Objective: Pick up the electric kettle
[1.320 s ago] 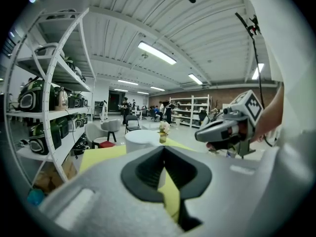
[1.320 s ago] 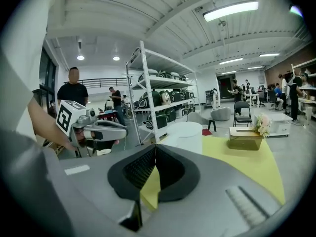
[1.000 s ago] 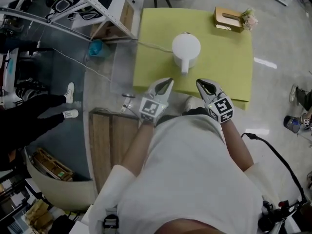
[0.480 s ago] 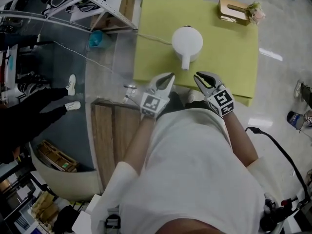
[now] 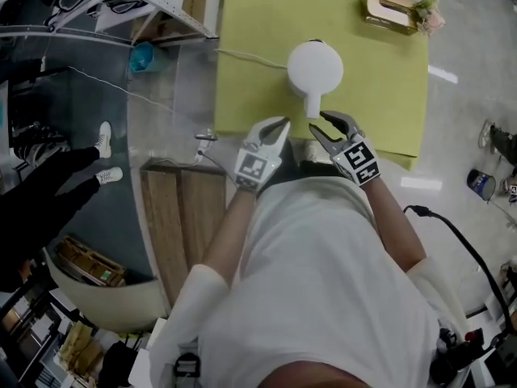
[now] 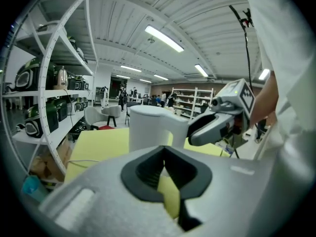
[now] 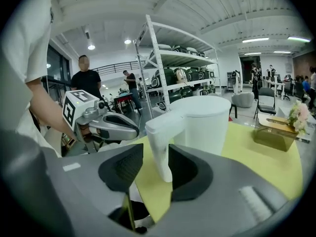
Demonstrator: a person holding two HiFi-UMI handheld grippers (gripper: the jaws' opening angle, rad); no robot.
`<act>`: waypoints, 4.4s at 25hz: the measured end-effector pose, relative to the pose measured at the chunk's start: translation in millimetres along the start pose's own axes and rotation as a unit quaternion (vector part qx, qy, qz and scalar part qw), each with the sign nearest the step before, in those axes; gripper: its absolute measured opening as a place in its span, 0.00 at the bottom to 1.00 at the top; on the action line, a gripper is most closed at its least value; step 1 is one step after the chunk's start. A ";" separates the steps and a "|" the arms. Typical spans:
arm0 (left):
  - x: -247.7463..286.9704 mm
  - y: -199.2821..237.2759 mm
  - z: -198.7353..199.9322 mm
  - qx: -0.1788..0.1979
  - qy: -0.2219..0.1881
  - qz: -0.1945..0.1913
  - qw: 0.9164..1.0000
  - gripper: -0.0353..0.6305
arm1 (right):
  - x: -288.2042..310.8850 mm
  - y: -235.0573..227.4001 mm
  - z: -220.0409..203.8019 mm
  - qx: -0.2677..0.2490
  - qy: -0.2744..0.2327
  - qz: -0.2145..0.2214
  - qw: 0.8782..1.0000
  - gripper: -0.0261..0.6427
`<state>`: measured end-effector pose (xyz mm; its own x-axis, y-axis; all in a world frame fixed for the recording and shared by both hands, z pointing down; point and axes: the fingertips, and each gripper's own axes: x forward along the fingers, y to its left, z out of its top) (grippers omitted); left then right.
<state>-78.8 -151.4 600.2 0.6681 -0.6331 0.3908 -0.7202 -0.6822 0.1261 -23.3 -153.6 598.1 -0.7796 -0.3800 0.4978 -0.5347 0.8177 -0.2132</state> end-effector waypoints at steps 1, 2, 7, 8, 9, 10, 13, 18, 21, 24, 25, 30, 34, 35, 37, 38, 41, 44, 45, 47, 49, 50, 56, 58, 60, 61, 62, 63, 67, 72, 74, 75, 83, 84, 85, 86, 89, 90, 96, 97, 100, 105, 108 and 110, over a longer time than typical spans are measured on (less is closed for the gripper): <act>0.3 2.8 -0.8 -0.002 -0.001 0.000 1.000 0.06 | 5.5 -1.2 -0.4 -0.003 0.004 0.001 1.000 0.29; 0.5 5.5 -1.8 -0.004 -0.001 0.000 1.000 0.06 | 11.0 -2.3 0.2 -0.005 0.005 0.002 1.000 0.30; -0.2 15.8 -6.3 -0.007 0.004 -0.002 1.000 0.06 | 31.4 -3.7 3.8 -0.013 0.008 0.014 1.000 0.33; -0.6 18.0 -7.4 -0.003 0.005 -0.003 1.000 0.06 | 35.0 -3.5 4.2 -0.013 0.008 0.017 1.000 0.33; -0.8 20.3 -8.4 -0.002 0.005 -0.004 1.000 0.06 | 38.5 -2.9 4.2 -0.014 0.010 0.020 1.000 0.33; -0.7 22.4 -8.8 -0.004 0.003 -0.004 1.000 0.06 | 42.0 -2.1 3.7 -0.015 0.013 0.024 1.000 0.34; 0.6 27.8 -11.6 -0.004 0.007 -0.005 1.000 0.06 | 50.8 0.4 1.2 -0.022 0.023 0.035 0.999 0.35; 6.4 32.9 -12.4 -0.007 0.009 -0.008 1.000 0.06 | 65.6 4.3 -1.4 -0.039 0.036 0.058 0.997 0.35; 8.6 37.8 -13.3 -0.017 0.006 -0.009 1.000 0.06 | 71.2 2.0 -1.5 -0.059 0.037 0.053 0.996 0.28; 8.2 43.1 -19.8 -0.018 0.010 -0.010 1.000 0.06 | 74.3 0.4 -1.1 -0.080 0.039 0.049 0.995 0.20; 8.2 44.6 -22.3 -0.020 0.011 -0.010 1.000 0.06 | 75.2 1.0 -1.4 -0.085 0.042 0.049 0.994 0.19; 11.0 49.3 -27.8 -0.028 0.011 -0.013 0.999 0.06 | 77.1 1.3 4.9 -0.081 0.054 0.055 0.994 0.19; 17.2 53.3 -17.6 -0.023 0.000 -0.017 1.000 0.06 | 79.2 -1.0 21.4 -0.083 0.047 0.064 0.993 0.18; 17.9 55.1 -14.2 -0.022 -0.002 -0.017 1.000 0.06 | 80.0 -0.9 25.4 -0.085 0.047 0.065 0.993 0.18; 18.3 59.8 -8.1 -0.019 -0.005 -0.016 1.000 0.06 | 82.0 -0.7 32.3 -0.090 0.048 0.068 0.993 0.18; 18.1 61.9 -5.6 -0.017 -0.007 -0.015 1.000 0.06 | 82.7 -0.6 35.3 -0.091 0.048 0.070 0.992 0.18; 16.6 66.9 0.7 -0.014 -0.011 -0.011 1.000 0.06 | 83.7 0.4 44.3 -0.092 0.047 0.081 0.991 0.18; 15.0 71.6 6.0 -0.014 -0.014 -0.006 1.000 0.06 | 84.6 3.4 53.4 -0.092 0.042 0.091 0.991 0.18; 13.9 72.8 7.5 -0.013 -0.015 -0.005 1.000 0.06 | 84.9 4.7 56.1 -0.093 0.040 0.092 0.991 0.18; 10.4 75.4 9.6 -0.014 -0.018 -0.002 1.000 0.06 | 85.5 6.9 61.3 -0.092 0.035 0.092 0.991 0.18; 6.5 78.1 10.4 -0.017 -0.019 -0.002 1.000 0.06 | 86.2 7.3 65.5 -0.089 0.034 0.090 0.991 0.18; 4.9 79.4 10.4 -0.017 -0.019 -0.003 1.000 0.06 | 86.2 7.1 67.0 -0.087 0.033 0.088 0.992 0.18; 3.9 81.4 14.8 -0.003 -0.015 -0.023 1.000 0.06 | 79.7 3.4 79.1 -0.074 0.022 0.071 0.994 0.18; 5.6 82.7 18.9 -0.001 -0.016 -0.033 0.999 0.06 | 79.3 0.7 85.9 -0.071 0.017 0.063 0.995 0.18; 7.5 83.6 22.2 0.001 -0.016 -0.046 0.999 0.06 | 78.3 -2.6 92.4 -0.065 0.011 0.053 0.996 0.18; 9.0 84.0 23.1 0.004 -0.015 -0.054 0.998 0.06 | 77.1 -5.0 95.1 -0.062 0.008 0.048 0.997 0.18; 10.9 84.7 23.9 0.008 -0.013 -0.061 0.998 0.06 | 75.6 -7.9 97.7 -0.059 0.006 0.042 0.997 0.18; 13.0 85.6 24.9 0.012 -0.011 -0.069 0.997 0.06 | 74.0 -11.3 100.1 -0.056 0.004 0.035 0.998 0.18; 18.3 90.6 33.3 0.027 -0.012 -0.102 0.994 0.06 | 68.4 -23.9 108.8 -0.040 -0.002 0.001 0.999 0.18; 27.0 91.3 40.2 0.063 -0.001 -0.144 0.988 0.06 | 53.1 -45.7 114.5 -0.014 -0.016 -0.042 0.999 0.18; 33.0 86.5 40.6 0.067 0.009 -0.159 0.985 0.06 | 42.7 -56.5 113.0 -0.007 -0.021 -0.059 0.998 0.18; 36.4 82.9 41.2 0.074 0.014 -0.166 0.983 0.06 | 36.9 -61.7 111.2 -0.004 -0.022 -0.066 0.998 0.18; 72.3 28.9 60.3 0.080 0.004 -0.189 0.979 0.06 | -17.3 -104.8 87.2 0.004 -0.025 -0.091 0.996 0.19; 78.2 21.2 62.0 0.077 0.002 -0.186 0.979 0.06 | -25.7 -110.1 84.4 0.004 -0.027 -0.091 0.995 0.19; 83.8 14.6 63.3 0.078 0.001 -0.183 0.980 0.06 | -33.7 -114.8 81.1 0.004 -0.029 -0.089 0.996 0.19; 89.5 8.9 64.6 0.076 0.001 -0.176 0.981 0.06 | -41.3 -119.4 77.3 0.004 -0.030 -0.087 0.996 0.19; 106.1 -7.5 64.9 0.062 0.003 -0.157 0.986 0.06 | -63.8 -134.8 65.5 0.000 -0.029 -0.078 0.996 0.19; 111.5 -13.2 65.5 0.066 0.003 -0.152 0.986 0.06 | -71.1 -139.9 62.0 -0.002 -0.029 -0.075 0.997 0.19; 142.2 -46.5 87.7 0.066 -0.004 -0.131 0.989 0.06 | -103.6 -170.3 46.3 -0.017 -0.024 -0.061 0.998 0.19; 147.1 -49.7 90.2 0.066 -0.005 -0.128 0.990 0.06 | -106.4 -176.0 44.0 -0.020 -0.024 -0.060 0.998 0.19; 163.8 -58.2 95.4 0.061 -0.003 -0.118 0.991 0.06 | -113.9 -196.1 36.5 -0.026 -0.021 -0.056 0.998 0.19; 181.2 -69.2 95.0 0.045 0.002 -0.103 0.994 0.06 | -120.9 -223.9 25.2 -0.034 -0.017 -0.049 0.998 0.19; 190.3 -70.9 91.6 0.042 0.007 -0.099 0.994 0.06 | -118.8 -240.4 19.8 -0.034 -0.015 -0.047 0.998 0.19; 198.2 -69.5 89.3 0.041 0.011 -0.096 0.995 0.06 | -116.9 -251.6 17.2 -0.031 -0.016 -0.045 0.998 0.19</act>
<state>120.4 -262.2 587.4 0.7868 -0.4816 0.3860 -0.5621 -0.8175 0.1258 196.8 -322.4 579.1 -0.7397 -0.4665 0.4850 -0.5827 0.8045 -0.1148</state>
